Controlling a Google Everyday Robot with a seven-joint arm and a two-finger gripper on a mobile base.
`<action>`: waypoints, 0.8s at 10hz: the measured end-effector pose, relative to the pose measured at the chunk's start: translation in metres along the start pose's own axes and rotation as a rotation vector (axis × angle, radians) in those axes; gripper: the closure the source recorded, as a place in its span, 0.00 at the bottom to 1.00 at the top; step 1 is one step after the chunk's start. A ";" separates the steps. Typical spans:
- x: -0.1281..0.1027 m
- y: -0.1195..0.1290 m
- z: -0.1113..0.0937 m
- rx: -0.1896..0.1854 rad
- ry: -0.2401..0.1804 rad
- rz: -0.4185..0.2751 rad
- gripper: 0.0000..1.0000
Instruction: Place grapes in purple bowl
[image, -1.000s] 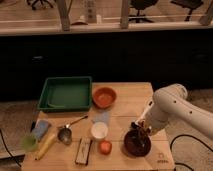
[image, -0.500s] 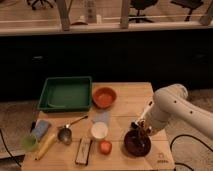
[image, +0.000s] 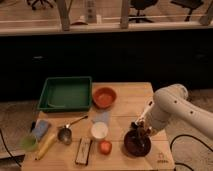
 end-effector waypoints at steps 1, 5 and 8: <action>0.000 0.000 0.000 0.000 -0.001 0.000 0.81; -0.001 0.001 0.000 0.000 -0.004 -0.001 0.81; -0.002 0.001 -0.001 0.000 -0.007 -0.004 0.81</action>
